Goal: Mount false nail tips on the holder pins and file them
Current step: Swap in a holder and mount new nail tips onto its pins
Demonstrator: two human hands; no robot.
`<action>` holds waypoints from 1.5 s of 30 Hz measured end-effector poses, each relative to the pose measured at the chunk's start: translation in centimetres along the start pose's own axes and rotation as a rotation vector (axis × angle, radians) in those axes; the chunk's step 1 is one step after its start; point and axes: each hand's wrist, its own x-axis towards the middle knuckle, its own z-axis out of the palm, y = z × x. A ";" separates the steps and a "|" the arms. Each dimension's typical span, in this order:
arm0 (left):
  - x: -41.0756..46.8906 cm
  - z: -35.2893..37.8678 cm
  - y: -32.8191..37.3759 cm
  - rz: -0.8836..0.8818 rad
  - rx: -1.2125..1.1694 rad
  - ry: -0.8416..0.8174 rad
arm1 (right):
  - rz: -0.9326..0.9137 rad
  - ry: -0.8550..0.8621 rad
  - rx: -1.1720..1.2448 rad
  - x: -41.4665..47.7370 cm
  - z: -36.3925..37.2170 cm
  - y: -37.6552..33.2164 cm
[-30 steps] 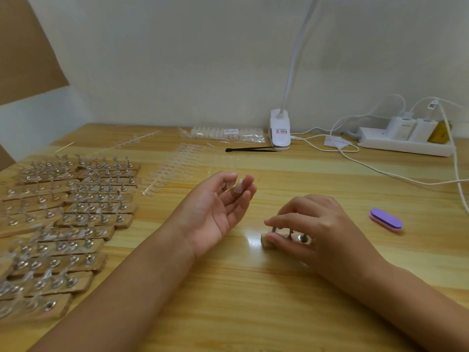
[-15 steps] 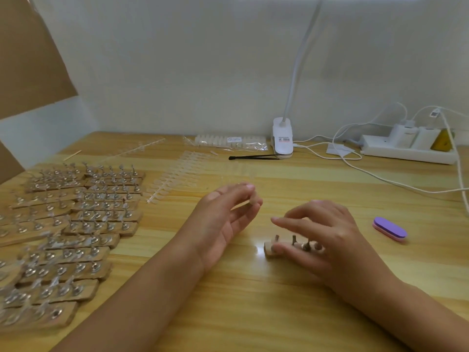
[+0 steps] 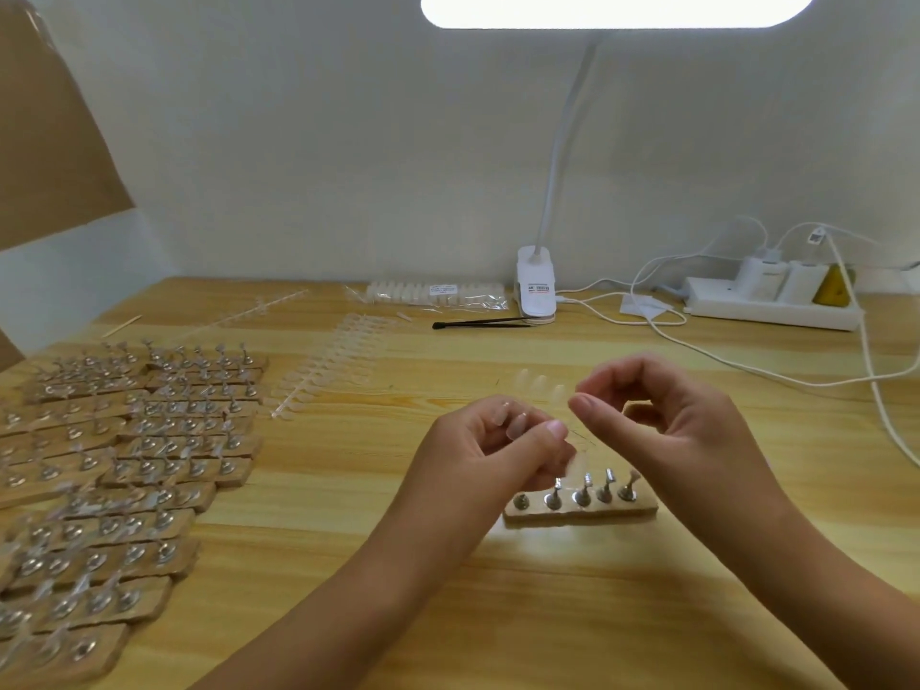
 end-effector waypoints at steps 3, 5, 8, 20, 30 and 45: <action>-0.2 0.2 0.1 0.022 0.014 0.045 | -0.055 -0.002 -0.016 -0.1 0.3 0.3; -0.2 0.3 0.1 0.005 0.001 0.061 | -0.351 0.040 -0.307 -0.2 0.1 0.7; -0.1 0.2 0.0 -0.020 -0.039 0.057 | -0.849 0.035 -0.723 -0.3 -0.3 1.6; -0.3 -0.4 0.4 0.249 0.089 -0.058 | 0.432 -0.287 0.679 1.0 -1.4 0.8; 0.2 -1.0 1.2 -0.120 -0.433 -0.111 | 0.112 -0.099 0.231 0.1 -0.9 -0.5; 0.8 -1.8 0.5 -0.167 -0.451 -0.017 | -0.108 -0.184 -0.144 -0.2 -1.2 0.6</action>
